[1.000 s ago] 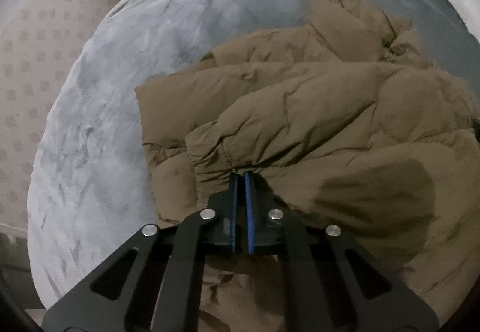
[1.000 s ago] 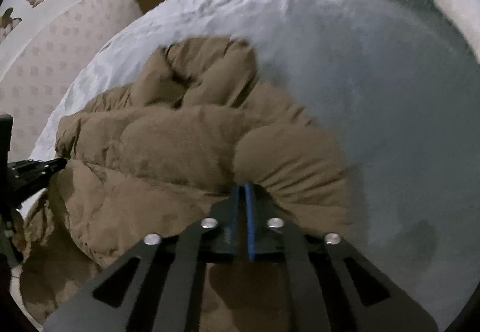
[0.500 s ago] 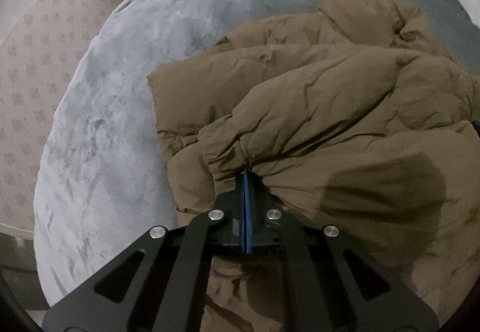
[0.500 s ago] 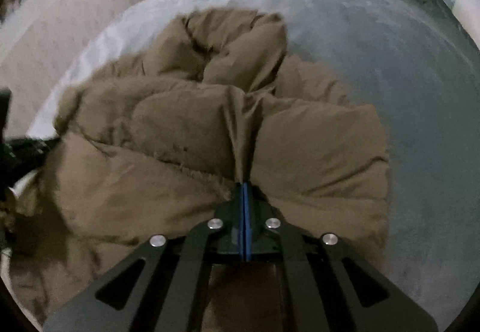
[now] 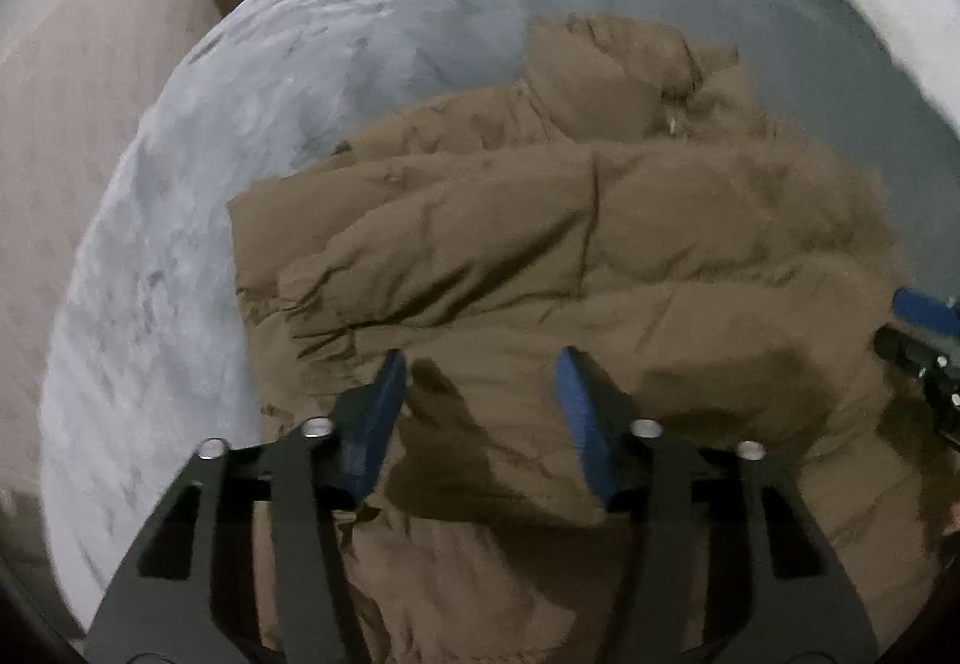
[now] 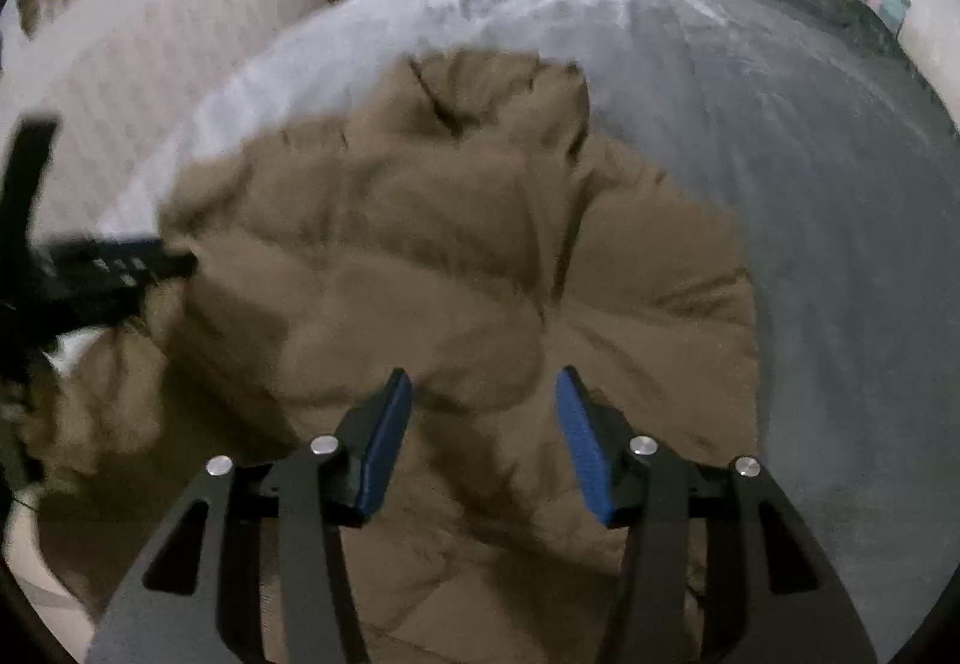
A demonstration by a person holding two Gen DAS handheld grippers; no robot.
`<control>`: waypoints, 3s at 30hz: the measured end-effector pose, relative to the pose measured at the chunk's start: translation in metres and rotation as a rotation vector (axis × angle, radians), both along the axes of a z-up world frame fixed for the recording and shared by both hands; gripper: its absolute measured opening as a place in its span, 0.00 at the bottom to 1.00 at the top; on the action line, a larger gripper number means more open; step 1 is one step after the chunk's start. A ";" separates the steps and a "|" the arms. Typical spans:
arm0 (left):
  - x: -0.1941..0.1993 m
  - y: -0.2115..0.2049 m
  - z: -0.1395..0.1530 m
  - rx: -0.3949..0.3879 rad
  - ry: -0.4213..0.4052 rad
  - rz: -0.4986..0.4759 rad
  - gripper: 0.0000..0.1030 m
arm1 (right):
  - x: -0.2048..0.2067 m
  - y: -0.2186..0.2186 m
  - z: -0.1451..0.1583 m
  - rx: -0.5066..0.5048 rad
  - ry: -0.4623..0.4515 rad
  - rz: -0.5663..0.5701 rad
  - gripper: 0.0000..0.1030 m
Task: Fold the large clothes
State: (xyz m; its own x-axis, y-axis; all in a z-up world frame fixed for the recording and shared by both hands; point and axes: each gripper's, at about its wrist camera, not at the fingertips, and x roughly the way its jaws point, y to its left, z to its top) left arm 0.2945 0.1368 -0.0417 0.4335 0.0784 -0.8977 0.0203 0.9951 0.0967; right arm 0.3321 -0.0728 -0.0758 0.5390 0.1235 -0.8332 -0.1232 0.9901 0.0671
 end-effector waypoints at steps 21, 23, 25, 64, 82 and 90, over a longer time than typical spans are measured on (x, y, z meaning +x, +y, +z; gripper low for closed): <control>0.004 -0.035 -0.013 -0.026 0.001 0.023 0.69 | -0.025 -0.011 -0.006 0.053 -0.031 -0.071 0.71; -0.014 -0.043 0.002 -0.026 -0.031 0.022 0.80 | -0.044 -0.009 0.005 0.046 -0.066 -0.073 0.73; -0.029 -0.052 0.012 0.015 -0.084 0.024 0.94 | -0.061 -0.008 0.013 0.035 -0.094 -0.084 0.77; -0.250 -0.035 0.012 -0.179 -0.267 0.194 0.97 | -0.268 -0.014 0.029 -0.009 -0.319 -0.251 0.96; -0.304 -0.002 -0.011 -0.153 -0.246 0.177 0.97 | -0.313 -0.043 0.005 0.034 -0.310 -0.315 0.95; -0.272 0.005 -0.020 -0.202 -0.197 0.137 0.79 | -0.305 -0.033 0.000 0.044 -0.290 -0.282 0.95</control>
State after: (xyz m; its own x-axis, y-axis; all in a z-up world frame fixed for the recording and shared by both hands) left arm 0.0226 0.1418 -0.0612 0.5983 -0.0235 -0.8009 -0.1147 0.9868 -0.1147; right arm 0.0276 -0.1054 -0.0760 0.7685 -0.0301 -0.6392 0.1325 0.9847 0.1129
